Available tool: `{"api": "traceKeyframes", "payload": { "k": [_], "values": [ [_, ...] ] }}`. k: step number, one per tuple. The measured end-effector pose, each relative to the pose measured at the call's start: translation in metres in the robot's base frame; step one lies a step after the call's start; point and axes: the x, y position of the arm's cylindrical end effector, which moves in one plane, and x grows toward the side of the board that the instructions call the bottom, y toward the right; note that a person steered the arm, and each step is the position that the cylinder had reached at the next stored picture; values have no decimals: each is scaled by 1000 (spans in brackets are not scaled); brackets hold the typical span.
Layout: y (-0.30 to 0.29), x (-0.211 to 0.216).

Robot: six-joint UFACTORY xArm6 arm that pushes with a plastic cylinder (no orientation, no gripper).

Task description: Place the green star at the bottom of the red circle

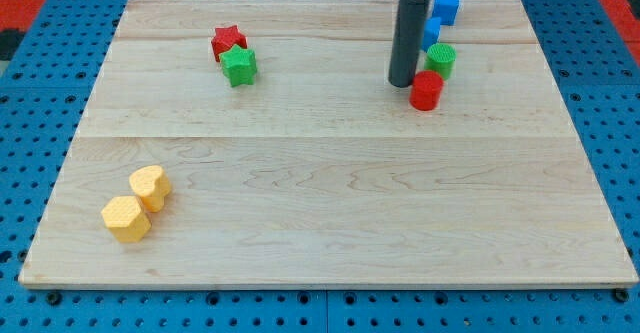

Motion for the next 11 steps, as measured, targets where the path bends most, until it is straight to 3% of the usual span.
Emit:
{"api": "traceKeyframes", "payload": {
  "k": [3,4,6,7,8,9,11],
  "values": [
    [23,23],
    [-17,24],
    [-244,31],
    [-281,-3],
    [-272,-44],
    [-221,-48],
    [-150,30]
  ]
}}
